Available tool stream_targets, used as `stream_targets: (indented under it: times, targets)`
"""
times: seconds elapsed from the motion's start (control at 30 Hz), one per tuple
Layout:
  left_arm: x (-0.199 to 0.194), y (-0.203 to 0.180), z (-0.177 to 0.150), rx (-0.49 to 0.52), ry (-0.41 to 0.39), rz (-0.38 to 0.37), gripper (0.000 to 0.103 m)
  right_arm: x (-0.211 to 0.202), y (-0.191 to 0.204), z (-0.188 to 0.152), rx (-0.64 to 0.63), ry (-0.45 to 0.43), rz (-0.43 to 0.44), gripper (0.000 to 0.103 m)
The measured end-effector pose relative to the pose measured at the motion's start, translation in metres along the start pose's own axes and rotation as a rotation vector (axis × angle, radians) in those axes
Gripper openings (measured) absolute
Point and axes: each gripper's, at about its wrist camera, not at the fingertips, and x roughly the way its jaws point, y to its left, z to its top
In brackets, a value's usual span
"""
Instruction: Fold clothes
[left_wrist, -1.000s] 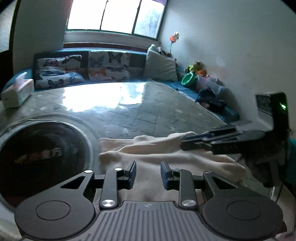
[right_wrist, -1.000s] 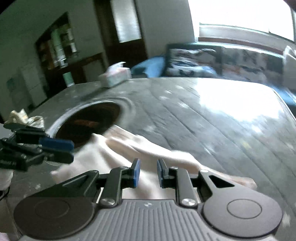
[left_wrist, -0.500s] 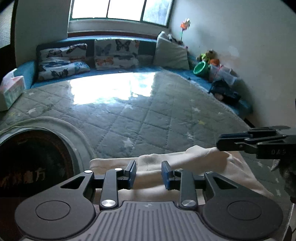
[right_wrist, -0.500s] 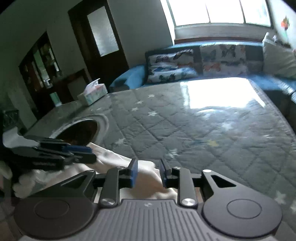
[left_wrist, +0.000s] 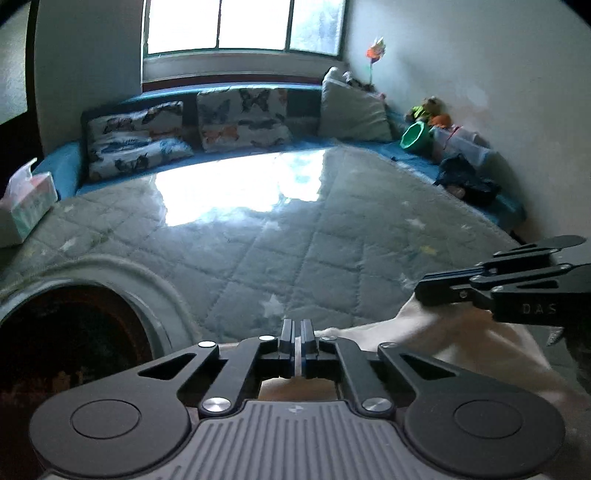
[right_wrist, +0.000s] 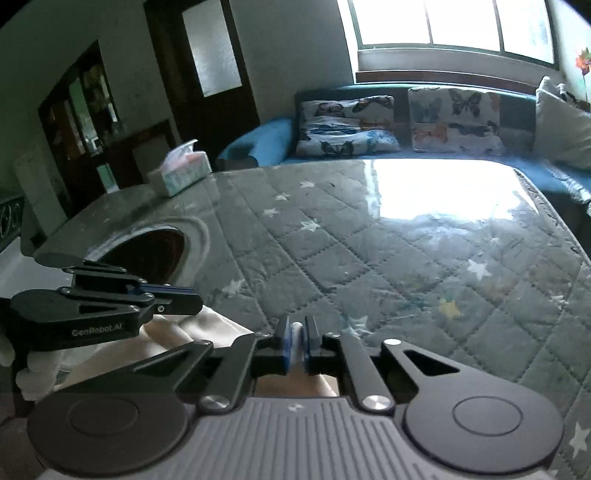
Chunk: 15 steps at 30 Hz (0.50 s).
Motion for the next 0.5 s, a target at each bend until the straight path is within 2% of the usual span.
stream_targets:
  times: [0.17,0.3,0.5]
  targets:
    - [-0.009,-0.002,0.001,-0.029,-0.015,-0.024,0.006,-0.011,-0.010,-0.004,0.009,-0.011,-0.031,0.010]
    - [-0.023,-0.016,0.002,0.011,-0.031,-0.098,0.006,-0.035,-0.024,-0.007,0.014,-0.015,-0.051,0.011]
    - [-0.018,-0.053,-0.002,0.057,-0.008,-0.225,0.006,-0.065,-0.038,-0.030,0.035,0.044,-0.068,0.013]
